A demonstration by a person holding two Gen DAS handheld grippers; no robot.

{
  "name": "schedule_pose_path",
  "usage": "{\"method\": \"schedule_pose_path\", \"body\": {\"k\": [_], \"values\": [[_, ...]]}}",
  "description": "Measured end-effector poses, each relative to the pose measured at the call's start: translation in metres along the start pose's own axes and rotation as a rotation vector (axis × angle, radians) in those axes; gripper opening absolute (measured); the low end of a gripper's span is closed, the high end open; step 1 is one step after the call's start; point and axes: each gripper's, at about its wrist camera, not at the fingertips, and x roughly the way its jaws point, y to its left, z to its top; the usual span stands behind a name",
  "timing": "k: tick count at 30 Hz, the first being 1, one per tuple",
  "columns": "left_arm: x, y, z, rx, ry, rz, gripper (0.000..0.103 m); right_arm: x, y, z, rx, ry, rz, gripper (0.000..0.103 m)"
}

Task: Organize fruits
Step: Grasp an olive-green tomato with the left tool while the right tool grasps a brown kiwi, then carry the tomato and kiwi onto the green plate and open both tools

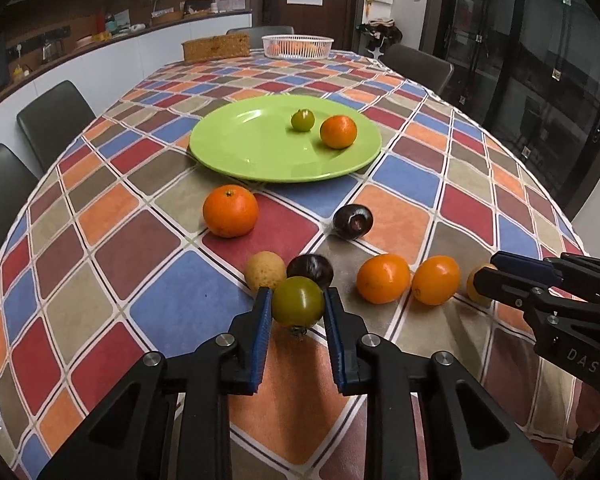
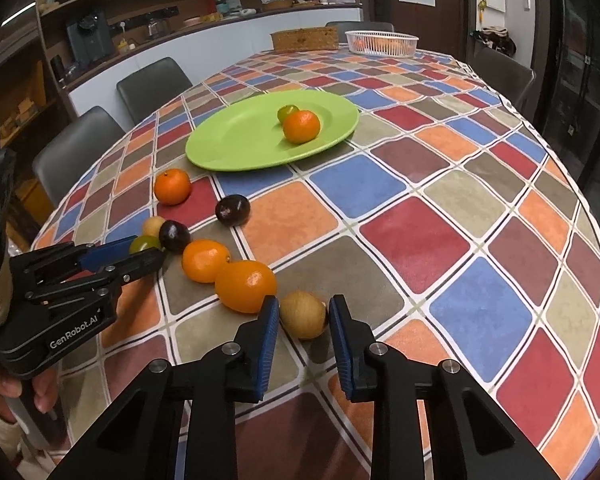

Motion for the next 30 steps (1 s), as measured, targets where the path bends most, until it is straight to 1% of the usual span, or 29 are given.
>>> {"method": "schedule_pose_path", "body": {"k": [10, 14, 23, 30], "values": [[-0.021, -0.003, -0.004, -0.003, -0.029, -0.010, 0.026, -0.015, 0.005, 0.000, -0.006, -0.028, 0.018, 0.026], [-0.027, -0.003, -0.001, -0.001, -0.040, -0.020, 0.025, -0.022, 0.009, 0.003, -0.022, -0.046, 0.036, 0.026], [-0.026, 0.000, 0.020, 0.027, -0.061, -0.043, 0.025, -0.024, 0.019, 0.025, -0.078, -0.081, 0.069, 0.026], [-0.014, 0.009, 0.042, 0.027, -0.051, -0.075, 0.025, -0.017, 0.024, 0.049, -0.101, -0.098, 0.088, 0.026]]}}
